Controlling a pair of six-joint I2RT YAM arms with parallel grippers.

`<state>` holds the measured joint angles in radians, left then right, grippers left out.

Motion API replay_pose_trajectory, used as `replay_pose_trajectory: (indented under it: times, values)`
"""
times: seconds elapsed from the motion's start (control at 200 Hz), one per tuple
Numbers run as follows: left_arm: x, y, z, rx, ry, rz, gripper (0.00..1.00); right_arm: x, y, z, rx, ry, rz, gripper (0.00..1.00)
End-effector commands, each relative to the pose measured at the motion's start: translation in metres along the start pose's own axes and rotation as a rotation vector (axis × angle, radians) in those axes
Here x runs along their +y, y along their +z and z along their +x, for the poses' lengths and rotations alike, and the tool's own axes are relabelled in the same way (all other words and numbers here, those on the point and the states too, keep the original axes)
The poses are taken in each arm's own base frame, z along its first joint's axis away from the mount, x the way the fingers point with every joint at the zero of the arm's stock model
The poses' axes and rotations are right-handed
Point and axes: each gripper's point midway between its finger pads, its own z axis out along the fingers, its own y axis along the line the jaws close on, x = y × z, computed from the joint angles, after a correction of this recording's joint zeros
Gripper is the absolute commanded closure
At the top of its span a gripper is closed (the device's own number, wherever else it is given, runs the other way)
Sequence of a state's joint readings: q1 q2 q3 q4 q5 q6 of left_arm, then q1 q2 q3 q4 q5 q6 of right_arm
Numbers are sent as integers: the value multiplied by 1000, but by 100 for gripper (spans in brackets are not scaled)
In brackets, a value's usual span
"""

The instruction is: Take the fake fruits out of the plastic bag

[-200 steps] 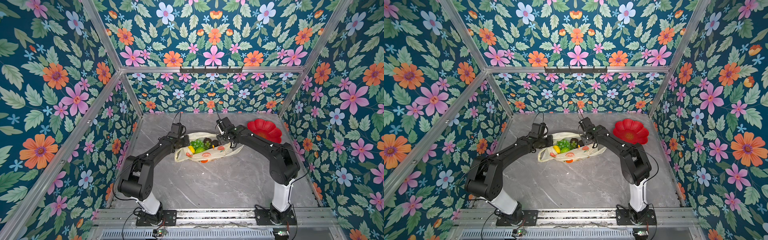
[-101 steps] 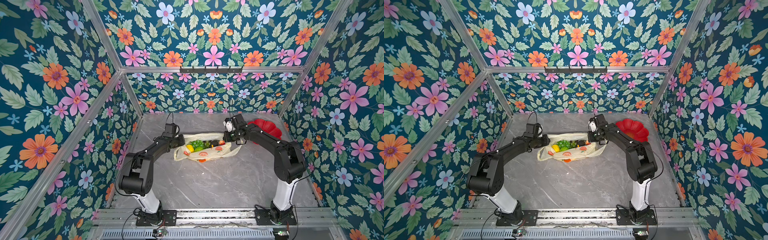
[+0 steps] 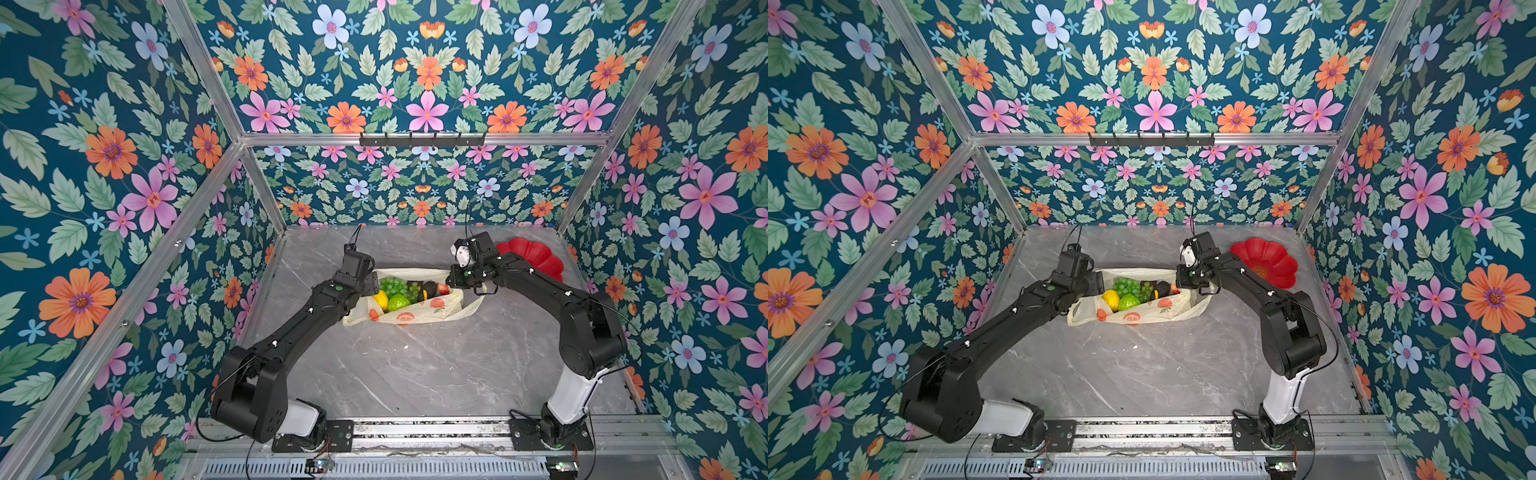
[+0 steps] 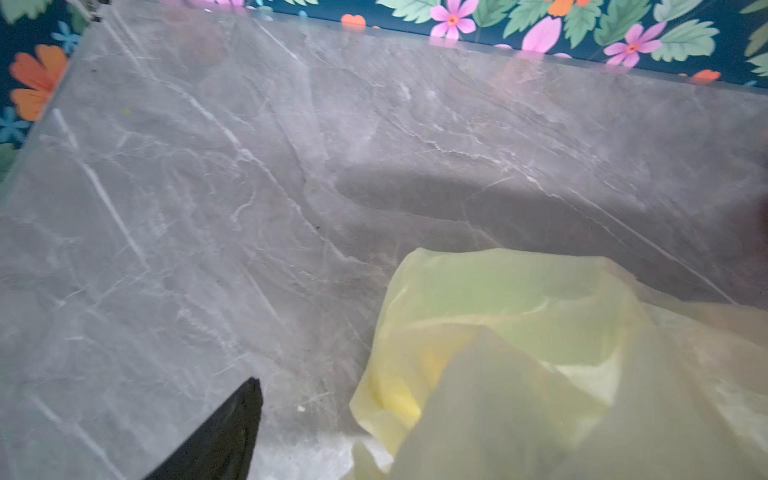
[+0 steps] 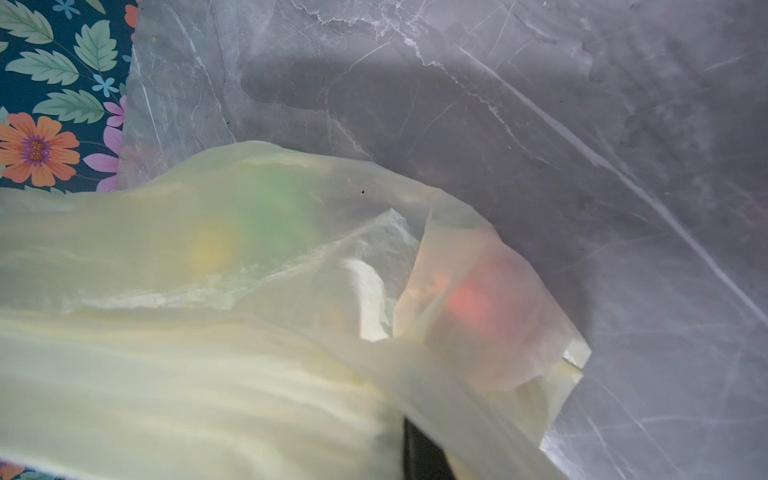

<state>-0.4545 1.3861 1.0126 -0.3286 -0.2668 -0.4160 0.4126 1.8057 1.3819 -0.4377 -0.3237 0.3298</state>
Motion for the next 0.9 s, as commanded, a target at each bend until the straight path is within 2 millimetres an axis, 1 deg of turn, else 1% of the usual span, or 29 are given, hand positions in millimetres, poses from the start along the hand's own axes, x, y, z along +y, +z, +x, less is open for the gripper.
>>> replay_pose_trajectory:
  times: [0.0,0.145,0.19,0.235,0.33,0.41,0.545,0.565,0.615,0.65,0.8,0.895]
  values:
    - [13,-11,0,-24,-13,-70,16,3,-1,-4,-23,-2,16,100]
    - [8,-16,-2,-32,-25,-35,14,6,0,-3,-26,-10,21,100]
    - [4,-16,-3,-36,-20,-5,12,6,0,-3,-26,-11,23,100]
    - [0,-8,-2,-23,-3,35,10,7,0,-3,-26,-14,25,100]
    - [1,17,5,60,17,60,12,9,-1,-2,-30,-28,29,100]
    - [-11,27,7,66,66,108,11,7,-2,-2,-34,-27,43,100]
    - [-32,22,9,22,105,182,8,3,-1,-3,-27,-7,64,100]
    - [-34,21,10,18,118,183,5,4,-1,-4,-26,-5,61,100]
    - [-40,19,14,15,156,181,2,6,0,-5,-21,3,54,100]
    - [-41,19,16,17,175,174,0,7,2,-7,-14,16,51,100]
    - [-40,18,28,19,192,161,0,11,5,-16,-10,40,49,100]
    - [-34,16,32,13,191,133,0,13,8,-20,-3,50,46,100]
